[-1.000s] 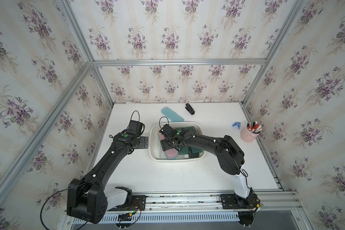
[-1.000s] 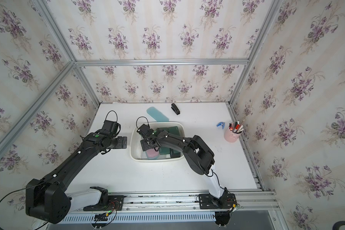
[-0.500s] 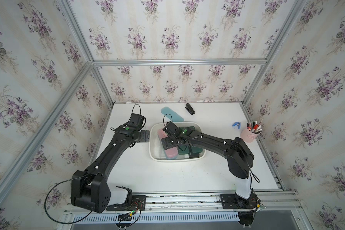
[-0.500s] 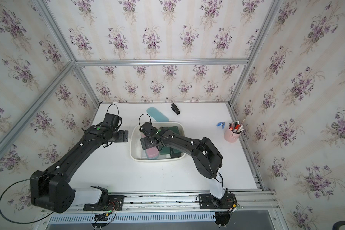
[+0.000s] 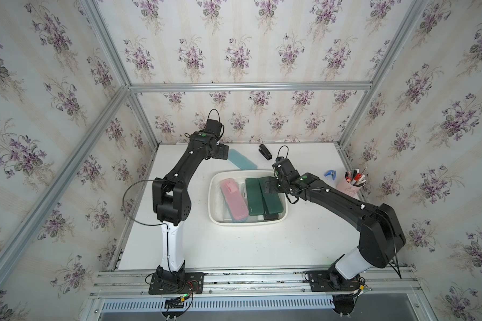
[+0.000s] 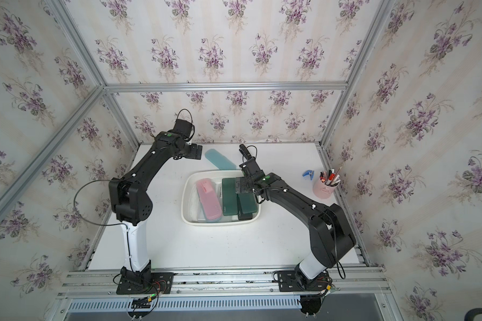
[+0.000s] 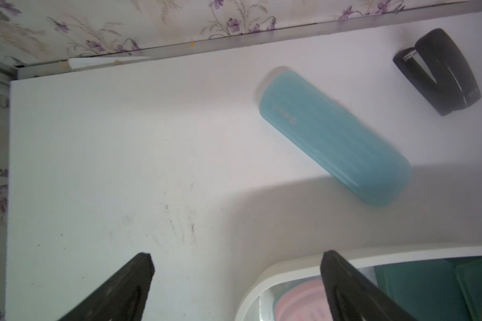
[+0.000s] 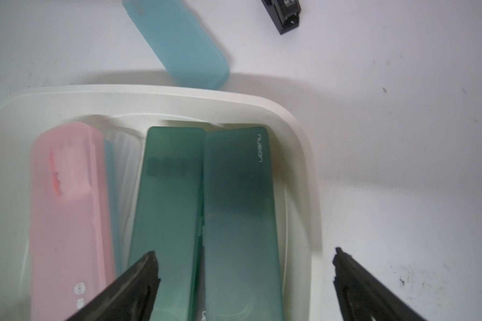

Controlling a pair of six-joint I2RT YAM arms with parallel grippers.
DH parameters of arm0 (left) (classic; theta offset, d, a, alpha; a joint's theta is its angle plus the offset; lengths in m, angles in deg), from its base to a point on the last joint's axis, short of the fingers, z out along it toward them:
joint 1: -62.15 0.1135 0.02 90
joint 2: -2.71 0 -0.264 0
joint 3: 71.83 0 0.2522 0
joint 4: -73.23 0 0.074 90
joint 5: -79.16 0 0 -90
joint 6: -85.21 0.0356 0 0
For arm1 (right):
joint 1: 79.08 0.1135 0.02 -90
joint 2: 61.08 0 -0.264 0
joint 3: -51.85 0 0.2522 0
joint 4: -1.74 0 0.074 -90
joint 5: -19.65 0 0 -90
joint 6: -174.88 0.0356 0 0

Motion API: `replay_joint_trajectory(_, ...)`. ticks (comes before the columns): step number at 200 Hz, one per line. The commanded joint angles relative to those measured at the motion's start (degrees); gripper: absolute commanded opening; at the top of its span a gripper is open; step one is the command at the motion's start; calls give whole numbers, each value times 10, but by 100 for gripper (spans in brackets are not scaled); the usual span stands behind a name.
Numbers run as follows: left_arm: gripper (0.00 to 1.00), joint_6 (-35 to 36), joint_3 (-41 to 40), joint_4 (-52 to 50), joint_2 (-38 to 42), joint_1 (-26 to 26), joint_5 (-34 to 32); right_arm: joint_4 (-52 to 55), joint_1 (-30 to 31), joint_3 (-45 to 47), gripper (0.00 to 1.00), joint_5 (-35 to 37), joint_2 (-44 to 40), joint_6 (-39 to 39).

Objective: Put the pencil case into the storage box
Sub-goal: Pick up the pencil case from the center of the board.

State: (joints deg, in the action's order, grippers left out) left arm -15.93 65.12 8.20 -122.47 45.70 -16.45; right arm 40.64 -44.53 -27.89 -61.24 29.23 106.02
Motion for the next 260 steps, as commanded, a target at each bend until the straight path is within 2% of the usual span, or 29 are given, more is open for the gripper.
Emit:
replay_joint_trajectory(1,99,-8,87,-36,-75,-16,10,-45,-26,24,100,-37,-4,-37)
replay_joint_trajectory(20,99,-17,142,-24,-134,-29,24,-44,-29,23,100,-32,13,-59)
replay_joint_trajectory(40,99,-43,191,-30,-183,-39,9,-51,-29,22,100,-30,25,-71)
replay_joint_trajectory(43,99,-50,199,-33,-190,-40,8,-54,-50,24,100,-33,26,-72)
replay_joint_trajectory(50,99,-65,211,-35,-202,-41,5,-63,-56,26,100,-40,28,-74)
replay_joint_trajectory(89,99,-133,207,0,-236,-47,20,-96,-86,7,100,-61,58,-103)
replay_joint_trajectory(117,99,-154,154,35,-221,-46,14,-99,-112,-82,100,-79,105,-166)
replay_joint_trajectory(155,99,-175,152,28,-221,-45,12,-113,-126,-245,100,-112,211,-239)
replay_joint_trajectory(187,99,-168,71,30,-176,-39,21,-72,-129,-427,100,-184,357,-316)
replay_joint_trajectory(208,99,-160,-19,45,-122,-31,12,-48,-129,-528,100,-236,442,-359)
replay_joint_trajectory(234,99,-157,-142,93,-31,-13,-5,-50,-128,-599,100,-305,506,-390)
replay_joint_trajectory(260,99,-138,-181,87,32,5,-9,-30,-123,-660,100,-346,560,-423)
